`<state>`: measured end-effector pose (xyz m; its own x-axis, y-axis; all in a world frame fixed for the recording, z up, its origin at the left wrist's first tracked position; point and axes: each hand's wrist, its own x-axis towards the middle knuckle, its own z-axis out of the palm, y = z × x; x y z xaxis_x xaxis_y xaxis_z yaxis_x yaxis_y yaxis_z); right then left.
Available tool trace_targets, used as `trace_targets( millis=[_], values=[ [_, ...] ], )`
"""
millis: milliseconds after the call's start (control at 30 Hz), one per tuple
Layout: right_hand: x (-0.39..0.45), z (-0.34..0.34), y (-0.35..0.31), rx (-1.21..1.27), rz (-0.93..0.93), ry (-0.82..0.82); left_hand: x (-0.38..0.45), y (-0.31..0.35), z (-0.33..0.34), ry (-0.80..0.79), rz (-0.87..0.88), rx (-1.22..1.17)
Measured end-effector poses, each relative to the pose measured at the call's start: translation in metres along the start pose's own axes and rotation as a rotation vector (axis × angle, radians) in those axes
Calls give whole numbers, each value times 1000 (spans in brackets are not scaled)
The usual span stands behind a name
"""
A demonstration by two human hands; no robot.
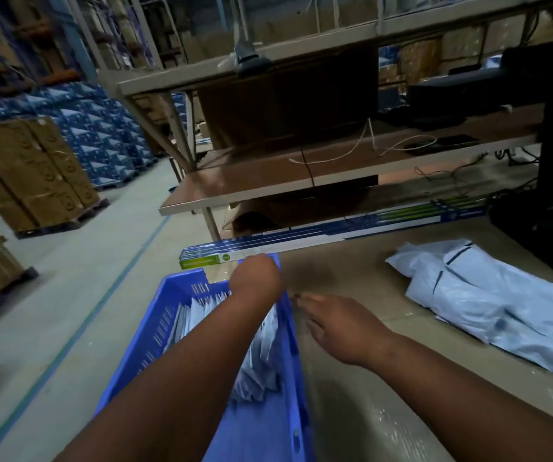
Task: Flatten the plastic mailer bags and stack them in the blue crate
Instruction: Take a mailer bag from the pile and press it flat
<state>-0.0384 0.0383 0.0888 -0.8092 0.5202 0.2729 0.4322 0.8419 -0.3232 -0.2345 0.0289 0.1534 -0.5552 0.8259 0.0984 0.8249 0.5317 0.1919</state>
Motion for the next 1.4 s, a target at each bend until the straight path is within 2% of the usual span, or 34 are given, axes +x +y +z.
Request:
trace_targets(
  millis=[100, 233, 367, 467, 700, 833, 933, 1067, 1267, 1400],
  values=[
    [-24, -9, 32, -28, 36, 20, -11, 40, 1, -1, 93, 95],
    [-69, -18, 85, -40, 128, -7, -34, 106, 22, -86, 269, 204],
    [-128, -26, 136, -73, 274, -49, -58, 182, 57, -213, 396, 195],
    [-175, -30, 176, -78, 361, -84, -73, 232, 98, -217, 508, 164],
    [-275, -52, 274, -137, 533, -4, -107, 326, 164, -290, 581, 145],
    [-309, -53, 314, -171, 665, -69, -122, 361, 193, -300, 651, 147],
    [-319, -47, 326, -115, 662, -82, -134, 366, 211, -278, 669, 138],
    [-330, -45, 340, -94, 566, -64, -146, 355, 226, -242, 592, 28],
    [-379, -55, 347, 90, 338, -53, -177, 318, 236, -64, 837, 65],
    [-397, -61, 336, 166, 228, -120, -199, 286, 232, -65, 801, 34]
  ],
)
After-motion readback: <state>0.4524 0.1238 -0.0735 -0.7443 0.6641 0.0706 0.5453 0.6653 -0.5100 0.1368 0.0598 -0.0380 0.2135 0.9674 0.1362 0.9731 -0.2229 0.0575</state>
